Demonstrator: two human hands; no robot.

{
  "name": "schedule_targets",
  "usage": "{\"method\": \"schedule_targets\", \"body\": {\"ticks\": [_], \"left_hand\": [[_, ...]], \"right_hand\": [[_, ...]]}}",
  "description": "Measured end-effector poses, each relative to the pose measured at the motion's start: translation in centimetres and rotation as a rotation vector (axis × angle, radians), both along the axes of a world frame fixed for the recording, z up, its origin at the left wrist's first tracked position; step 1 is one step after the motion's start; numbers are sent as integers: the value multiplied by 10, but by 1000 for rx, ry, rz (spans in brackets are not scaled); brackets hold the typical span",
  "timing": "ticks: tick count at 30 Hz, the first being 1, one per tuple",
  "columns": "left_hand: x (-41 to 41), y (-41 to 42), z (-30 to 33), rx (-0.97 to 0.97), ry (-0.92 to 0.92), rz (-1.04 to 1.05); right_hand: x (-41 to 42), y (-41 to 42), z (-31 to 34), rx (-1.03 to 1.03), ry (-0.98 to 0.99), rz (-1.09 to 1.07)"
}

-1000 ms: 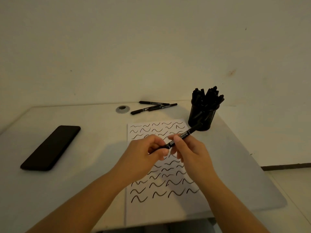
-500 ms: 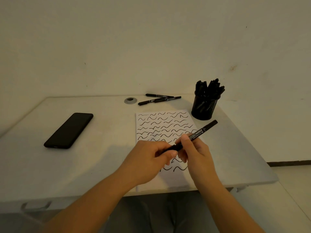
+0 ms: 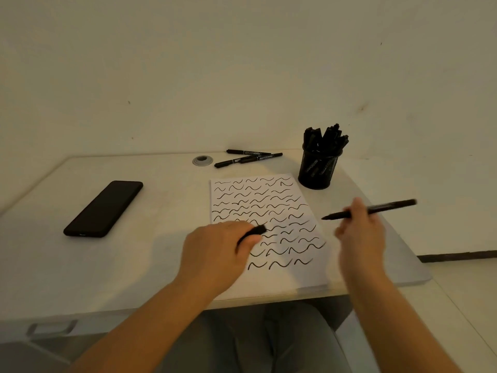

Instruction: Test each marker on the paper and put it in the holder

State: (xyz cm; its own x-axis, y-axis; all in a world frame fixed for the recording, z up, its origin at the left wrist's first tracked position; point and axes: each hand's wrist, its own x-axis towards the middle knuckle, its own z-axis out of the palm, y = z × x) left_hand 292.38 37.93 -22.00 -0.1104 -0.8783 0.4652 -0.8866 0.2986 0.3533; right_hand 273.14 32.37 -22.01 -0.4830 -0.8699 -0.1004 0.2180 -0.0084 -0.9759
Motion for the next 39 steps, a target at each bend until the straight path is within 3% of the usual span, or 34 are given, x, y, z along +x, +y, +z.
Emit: {"method": "schedule_targets", "body": {"ticks": [6, 14, 21, 27, 32, 39], "left_hand": [[4, -11, -14, 125, 166, -83], [-24, -23, -38, 258, 32, -149], [-24, -27, -43, 284, 62, -122], [-25, -26, -42, 292, 82, -109], [-28, -22, -40, 256, 61, -112], [-37, -9, -34, 187, 134, -177]], "right_hand": [[-30, 4, -25, -95, 423, 186], [-53, 10, -48, -63, 559, 208], [-51, 12, -50, -153, 711, 463], [-57, 9, -52, -104, 781, 263], [-65, 21, -42, -166, 533, 62], [-30, 37, -28, -145, 186, 324]]}}
